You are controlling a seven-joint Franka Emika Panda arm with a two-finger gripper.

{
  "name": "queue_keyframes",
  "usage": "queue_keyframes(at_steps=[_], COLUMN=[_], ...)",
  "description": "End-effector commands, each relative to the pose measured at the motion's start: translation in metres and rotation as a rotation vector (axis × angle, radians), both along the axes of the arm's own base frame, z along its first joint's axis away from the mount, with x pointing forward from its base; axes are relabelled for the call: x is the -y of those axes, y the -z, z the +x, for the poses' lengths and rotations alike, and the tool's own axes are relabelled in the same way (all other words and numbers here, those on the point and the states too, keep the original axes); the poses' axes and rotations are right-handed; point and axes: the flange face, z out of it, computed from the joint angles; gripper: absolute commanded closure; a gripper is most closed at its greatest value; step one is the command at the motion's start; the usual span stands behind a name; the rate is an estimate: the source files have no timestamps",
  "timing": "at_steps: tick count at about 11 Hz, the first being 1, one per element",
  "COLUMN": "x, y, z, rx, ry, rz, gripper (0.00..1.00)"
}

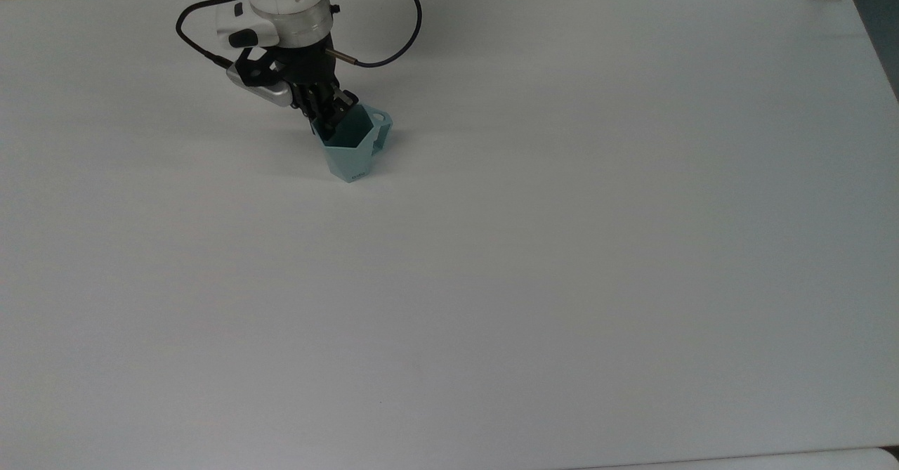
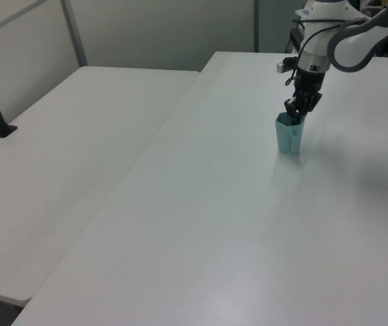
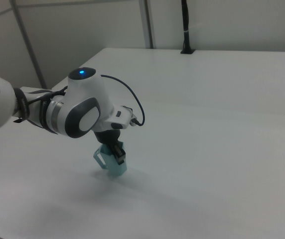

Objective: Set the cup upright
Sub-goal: 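Open the gripper and raise it away from the cup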

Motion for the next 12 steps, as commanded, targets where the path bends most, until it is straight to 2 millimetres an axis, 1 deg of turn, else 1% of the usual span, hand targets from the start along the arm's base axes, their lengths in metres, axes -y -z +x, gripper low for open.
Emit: queue_keyframes(at_steps=[1,2,4,6,7,8,9,10,11,12], x=[-0.002,-0.003,-0.004,-0.005,-0.003,0.004,0.008,0.01,0.017,0.023], y=[-0.009,-0.018,-0.052,-0.102,-0.13,-0.157,-0.178,-0.195,-0.213,-0.224], z=[-0.002,0.0,0.009,0.023,0.029,0.031,0.029,0.022,0.013,0.005], rx=[0.003,0.01,0.024,0.038,0.034,0.034,0.039,0.022,-0.025,-0.089], ry=[-0.002,-0.001,-0.008,-0.04,-0.042,-0.042,-0.108,-0.236,-0.356,-0.485], rz=[0.02,0.023,0.031,0.028,0.03,0.031,0.018,-0.006,-0.064,-0.101], gripper=[0.0,0.0,0.0,0.0,0.0,0.0,0.0,0.0,0.0,0.0])
